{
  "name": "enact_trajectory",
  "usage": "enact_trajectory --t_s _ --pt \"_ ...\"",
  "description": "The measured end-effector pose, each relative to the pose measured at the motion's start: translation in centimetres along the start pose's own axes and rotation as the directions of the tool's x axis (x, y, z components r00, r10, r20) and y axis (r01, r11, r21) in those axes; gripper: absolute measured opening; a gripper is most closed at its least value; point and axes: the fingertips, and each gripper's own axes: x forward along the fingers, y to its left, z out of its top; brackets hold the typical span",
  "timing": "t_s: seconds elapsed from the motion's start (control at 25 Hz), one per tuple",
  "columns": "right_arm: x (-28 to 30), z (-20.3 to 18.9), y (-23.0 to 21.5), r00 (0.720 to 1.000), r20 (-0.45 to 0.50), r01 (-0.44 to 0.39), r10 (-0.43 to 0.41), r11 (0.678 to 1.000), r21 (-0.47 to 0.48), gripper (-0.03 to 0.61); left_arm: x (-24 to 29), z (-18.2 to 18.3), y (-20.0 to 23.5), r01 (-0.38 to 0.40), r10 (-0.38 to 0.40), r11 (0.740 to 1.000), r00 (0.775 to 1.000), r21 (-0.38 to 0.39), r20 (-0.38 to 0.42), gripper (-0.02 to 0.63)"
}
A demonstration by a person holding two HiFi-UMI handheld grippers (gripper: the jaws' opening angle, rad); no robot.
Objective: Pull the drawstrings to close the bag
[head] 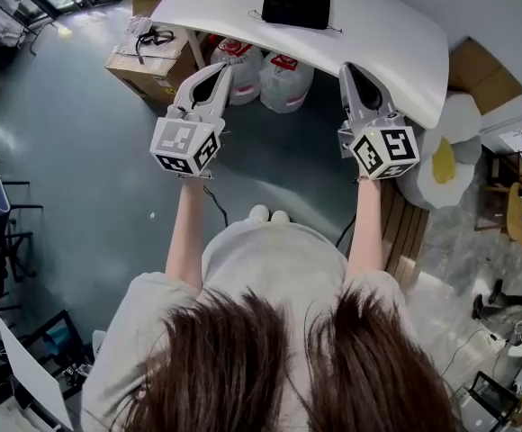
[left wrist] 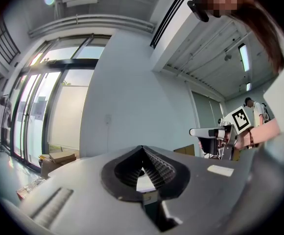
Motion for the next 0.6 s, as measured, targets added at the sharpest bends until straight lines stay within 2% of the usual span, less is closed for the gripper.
enact_trajectory --t_s 0.36,0.6 --pt "1.1 -0.4 -3.3 1.000 0.008 -0.010 0.009 1.000 0.025 0.012 2.3 -0.5 -0.9 -0.014 0.014 1.000 1.000 0.000 0.002 -0.009" --pt "3.2 -1.1 -4.9 1.000 0.001 0.005 -0.005 0.999 0.042 0.012 3.5 -1.4 0.7 -0.050 0.049 0.998 0.999 -0.025 -0.012 -0.008"
